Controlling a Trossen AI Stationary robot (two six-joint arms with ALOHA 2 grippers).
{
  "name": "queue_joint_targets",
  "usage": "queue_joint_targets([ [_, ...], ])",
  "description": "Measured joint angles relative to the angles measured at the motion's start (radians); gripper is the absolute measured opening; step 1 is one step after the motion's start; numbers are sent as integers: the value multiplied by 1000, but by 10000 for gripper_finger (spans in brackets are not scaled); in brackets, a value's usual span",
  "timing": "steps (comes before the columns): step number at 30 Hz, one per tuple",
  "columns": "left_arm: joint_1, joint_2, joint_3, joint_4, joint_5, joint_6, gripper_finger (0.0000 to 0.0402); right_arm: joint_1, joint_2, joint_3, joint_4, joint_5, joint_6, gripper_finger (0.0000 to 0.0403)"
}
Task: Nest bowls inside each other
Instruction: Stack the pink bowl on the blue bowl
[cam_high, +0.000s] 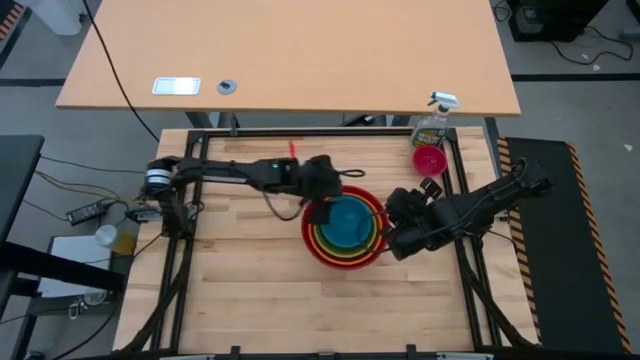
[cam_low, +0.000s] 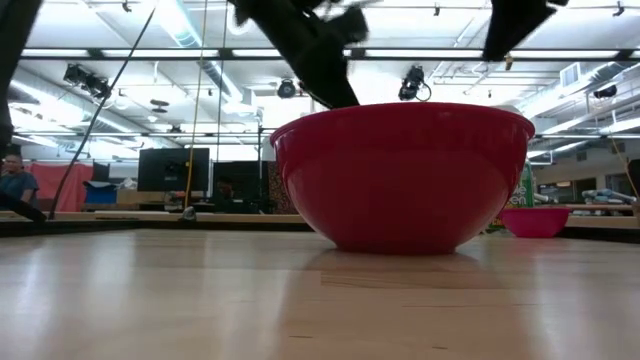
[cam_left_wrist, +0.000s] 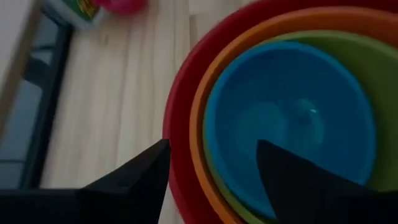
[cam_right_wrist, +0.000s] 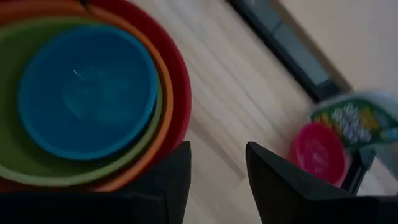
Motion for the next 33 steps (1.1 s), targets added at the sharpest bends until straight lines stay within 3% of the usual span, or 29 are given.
queue_joint_targets([
  [7, -14, -282, -377, 353, 1, 38, 221, -9, -79, -194, 89, -49, 30, 161],
  [15, -68, -568, -740, 735, 2, -33, 192, -109, -87, -361, 347, -53, -89, 161],
  [21, -142, -715, -815, 803, 2, -63, 192, -195, -102, -358, 266, -87, -70, 161],
  [26, -242, -809, -820, 744, 2, -64, 192, -308, -120, -381, 177, -116, -135, 162],
  [29, -307, -828, -821, 722, -5, -53, 192, -390, -119, -423, 188, -116, -218, 170],
  [33, -360, -851, -820, 659, -98, -26, 192, -517, -113, -483, 287, -116, -301, 195],
])
